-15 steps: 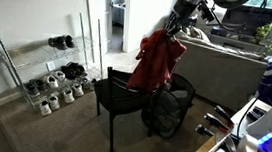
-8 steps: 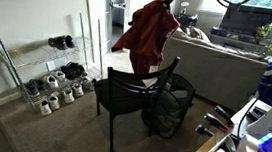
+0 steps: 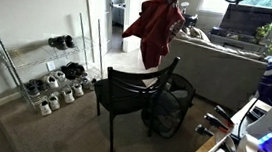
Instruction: Put the red clothing in the black laundry bag.
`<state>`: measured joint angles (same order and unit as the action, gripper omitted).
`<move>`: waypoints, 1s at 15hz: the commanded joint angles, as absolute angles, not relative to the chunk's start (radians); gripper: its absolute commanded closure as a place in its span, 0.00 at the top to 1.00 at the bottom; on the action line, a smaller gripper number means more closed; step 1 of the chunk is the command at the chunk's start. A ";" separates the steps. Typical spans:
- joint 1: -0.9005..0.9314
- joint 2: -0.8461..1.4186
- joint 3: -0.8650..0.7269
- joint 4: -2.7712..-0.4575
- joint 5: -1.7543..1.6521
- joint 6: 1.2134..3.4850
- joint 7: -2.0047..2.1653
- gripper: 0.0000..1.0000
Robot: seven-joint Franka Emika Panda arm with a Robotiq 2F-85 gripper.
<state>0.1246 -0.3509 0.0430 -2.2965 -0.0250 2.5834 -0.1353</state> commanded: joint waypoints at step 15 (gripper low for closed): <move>0.013 -0.315 -0.060 -2.385 0.225 2.847 0.120 0.21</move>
